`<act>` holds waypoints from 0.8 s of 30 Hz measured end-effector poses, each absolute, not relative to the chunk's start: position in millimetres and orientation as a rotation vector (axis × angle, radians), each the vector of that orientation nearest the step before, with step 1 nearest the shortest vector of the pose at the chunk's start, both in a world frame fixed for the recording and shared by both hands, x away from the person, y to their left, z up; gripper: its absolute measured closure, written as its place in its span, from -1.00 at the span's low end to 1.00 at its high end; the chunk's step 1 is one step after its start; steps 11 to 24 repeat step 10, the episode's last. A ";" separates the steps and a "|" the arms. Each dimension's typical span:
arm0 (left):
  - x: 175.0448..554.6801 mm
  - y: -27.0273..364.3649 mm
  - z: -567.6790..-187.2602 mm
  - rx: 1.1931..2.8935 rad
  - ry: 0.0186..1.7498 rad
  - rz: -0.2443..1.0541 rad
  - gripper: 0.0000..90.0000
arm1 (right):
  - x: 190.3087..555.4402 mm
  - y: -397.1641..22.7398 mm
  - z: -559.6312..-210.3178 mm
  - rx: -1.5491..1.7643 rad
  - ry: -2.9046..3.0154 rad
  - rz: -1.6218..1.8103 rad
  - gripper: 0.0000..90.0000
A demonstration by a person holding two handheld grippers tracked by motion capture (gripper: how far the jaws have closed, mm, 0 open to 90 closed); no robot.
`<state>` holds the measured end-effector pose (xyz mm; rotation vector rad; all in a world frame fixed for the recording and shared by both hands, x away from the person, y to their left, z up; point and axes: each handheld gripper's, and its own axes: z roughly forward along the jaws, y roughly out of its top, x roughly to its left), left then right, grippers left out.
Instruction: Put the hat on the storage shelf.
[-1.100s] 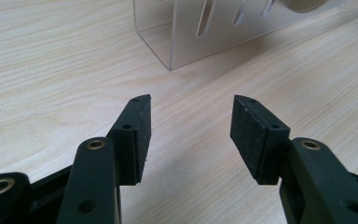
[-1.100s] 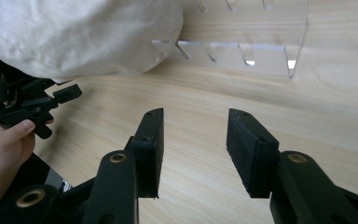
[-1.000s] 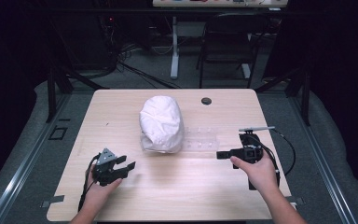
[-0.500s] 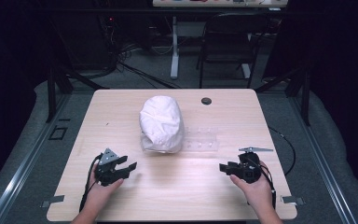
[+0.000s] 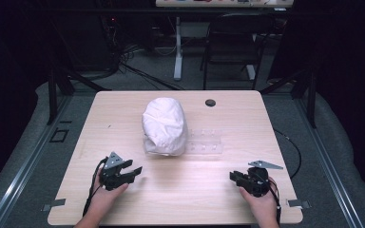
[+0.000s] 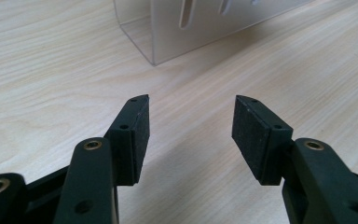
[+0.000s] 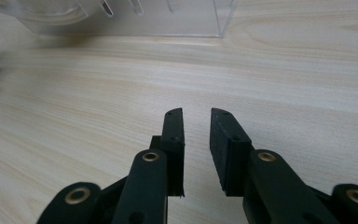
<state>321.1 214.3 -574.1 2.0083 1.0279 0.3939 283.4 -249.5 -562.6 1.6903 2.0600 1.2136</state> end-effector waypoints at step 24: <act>316.5 203.6 -571.1 1.996 1.006 0.406 0.04 | 273.8 -257.2 -565.6 1.565 2.050 1.216 0.40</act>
